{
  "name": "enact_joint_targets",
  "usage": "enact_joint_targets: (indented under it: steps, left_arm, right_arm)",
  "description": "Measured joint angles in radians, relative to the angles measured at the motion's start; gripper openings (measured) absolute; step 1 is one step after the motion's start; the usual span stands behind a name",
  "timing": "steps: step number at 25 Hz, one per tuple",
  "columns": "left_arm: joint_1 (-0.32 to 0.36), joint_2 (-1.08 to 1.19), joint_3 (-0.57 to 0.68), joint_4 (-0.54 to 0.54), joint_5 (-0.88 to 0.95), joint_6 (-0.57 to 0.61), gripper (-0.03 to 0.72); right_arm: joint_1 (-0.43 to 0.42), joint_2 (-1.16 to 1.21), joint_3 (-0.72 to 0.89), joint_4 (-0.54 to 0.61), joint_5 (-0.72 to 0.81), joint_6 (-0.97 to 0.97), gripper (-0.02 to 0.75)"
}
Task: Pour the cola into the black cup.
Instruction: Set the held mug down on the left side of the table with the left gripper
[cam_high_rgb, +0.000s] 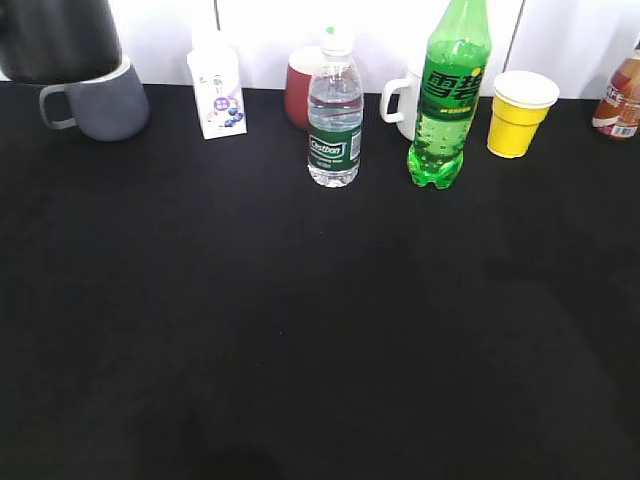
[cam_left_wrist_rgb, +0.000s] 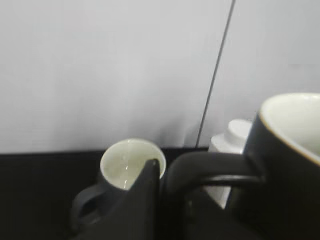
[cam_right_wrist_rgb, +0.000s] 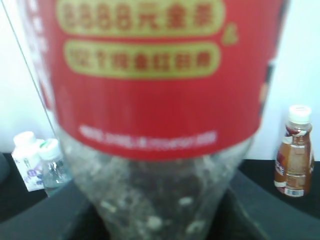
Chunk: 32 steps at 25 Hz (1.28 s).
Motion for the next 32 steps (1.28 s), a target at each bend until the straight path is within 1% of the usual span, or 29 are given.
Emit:
enact_joint_targets:
  steps: [1,2,3,4,5,6,7,8,9,10,11,12,13,15,17,19,21,25,28,30,32]
  left_arm:
    - [-0.002,0.0,0.0,0.023,-0.001,0.037,0.041]
    - [-0.013,0.0,0.002,0.076,-0.002,0.065,0.041]
    - [-0.023,0.0,0.026,0.109,-0.029,0.112,0.041]
    - [-0.029,0.0,0.069,0.095,-0.053,0.169,0.041]
    - [-0.031,0.0,0.135,-0.017,-0.074,0.275,0.041]
    - [-0.031,0.0,0.209,-0.219,-0.12,0.407,0.041]
    - [-0.031,0.003,0.295,-0.468,-0.216,0.504,0.041]
    - [-0.031,0.009,0.362,-0.666,-0.357,0.552,0.041]
    - [-0.031,0.013,0.402,-0.803,-0.461,0.564,0.041]
    - [-0.03,0.027,0.409,-0.859,-0.521,0.567,0.041]
    - [-0.041,0.063,0.41,-0.85,-0.573,0.567,0.041]
    - [-0.061,0.116,0.41,-0.789,-0.641,0.568,0.041]
    - [-0.088,0.188,0.41,-0.75,-0.687,0.571,0.041]
    - [-0.125,0.324,0.408,-0.708,-0.702,0.573,0.041]
    - [-0.128,0.379,0.387,-0.713,-0.692,0.583,0.041]
    - [-0.128,0.379,0.354,-0.715,-0.705,0.618,0.041]
    - [-0.128,0.382,0.327,-0.714,-0.707,0.626,0.041]
    - [-0.128,0.483,0.189,-0.656,-0.71,0.628,0.041]
    - [-0.128,0.564,0.1,-0.648,-0.711,0.63,0.041]
    - [-0.128,0.626,0.068,-0.646,-0.71,0.63,0.041]
    - [-0.128,0.671,0.042,-0.618,-0.704,0.631,0.041]
  right_arm:
    - [0.0,0.0,0.008,-0.007,0.0,0.0,0.368]
    - [0.0,0.0,0.01,-0.011,0.0,0.0,0.368]
    - [0.0,0.0,0.01,-0.011,0.0,0.0,0.368]
    - [0.0,0.0,0.01,-0.011,0.0,0.0,0.368]
    - [0.0,0.0,0.01,-0.011,0.0,0.0,0.368]
    - [0.0,0.0,0.01,-0.012,0.0,0.0,0.368]
    - [0.0,0.0,0.01,-0.014,0.0,0.0,0.368]
    - [0.0,0.0,0.01,-0.018,0.0,0.0,0.368]
    - [0.0,0.0,0.01,-0.02,0.0,0.0,0.368]
    - [0.0,0.0,0.01,-0.02,0.0,0.0,0.368]
    - [0.0,0.0,0.01,-0.022,-0.001,0.0,0.368]
    - [0.0,0.0,0.01,-0.026,-0.003,0.0,0.368]
    - [0.0,0.0,0.01,-0.033,-0.007,0.0,0.368]
    - [0.0,0.0,0.01,-0.059,-0.008,0.0,0.368]
    - [0.0,0.0,0.01,-0.07,-0.008,0.0,0.368]
    - [0.0,0.0,0.01,-0.073,-0.009,0.0,0.368]
    - [0.0,0.0,0.01,-0.073,-0.01,0.0,0.368]
    - [0.0,0.0,0.01,-0.073,-0.013,0.0,0.368]
    - [0.0,0.0,0.01,-0.09,-0.014,0.0,0.367]
    - [0.0,0.0,0.01,-0.091,-0.014,0.0,0.367]
    - [0.0,0.0,0.01,-0.093,-0.014,0.0,0.367]
